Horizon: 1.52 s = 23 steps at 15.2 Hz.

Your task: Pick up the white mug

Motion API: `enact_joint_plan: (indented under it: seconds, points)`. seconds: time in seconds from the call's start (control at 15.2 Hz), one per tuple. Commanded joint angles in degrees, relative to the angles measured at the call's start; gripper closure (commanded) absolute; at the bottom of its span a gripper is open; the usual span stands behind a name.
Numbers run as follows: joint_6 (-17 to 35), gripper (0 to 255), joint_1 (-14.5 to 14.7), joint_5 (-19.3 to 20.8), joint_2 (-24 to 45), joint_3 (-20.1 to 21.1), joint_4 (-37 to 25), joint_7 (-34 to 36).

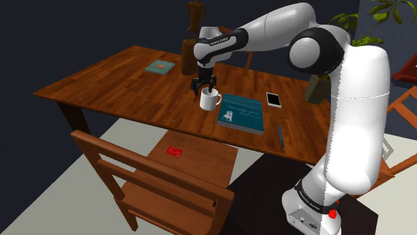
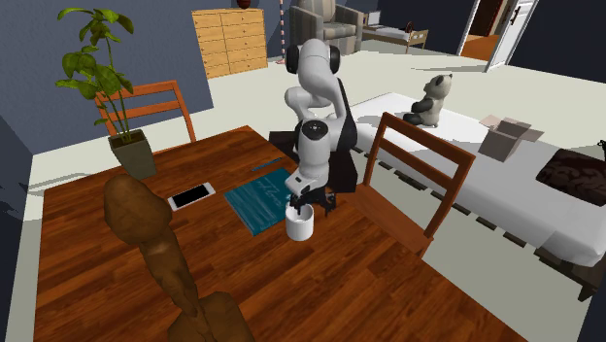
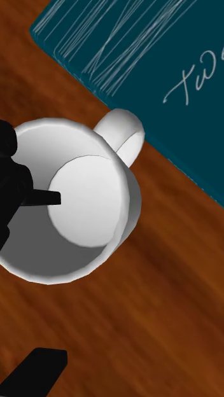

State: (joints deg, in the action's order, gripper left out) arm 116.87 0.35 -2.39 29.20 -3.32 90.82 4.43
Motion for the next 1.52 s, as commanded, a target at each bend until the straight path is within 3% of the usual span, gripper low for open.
enact_joint_plan:
  seconds: [0.0, 0.26, 0.33, 0.92, 1.45]
  points:
    - [1.17, 0, -0.05, -0.05, 0.76, 0.02, 0.38, -0.08]
    - [2.71, 0, -0.06, -0.12, 1.67, 0.05, 1.01, -0.13]
    - [2.79, 255, -0.03, -0.12, 1.54, 0.06, 1.23, -0.09]
    - [2.71, 255, -0.06, -0.12, 1.67, 0.06, 1.01, -0.13]
    - [-2.20, 255, -0.02, 0.08, -0.91, -0.05, -1.32, 0.03]
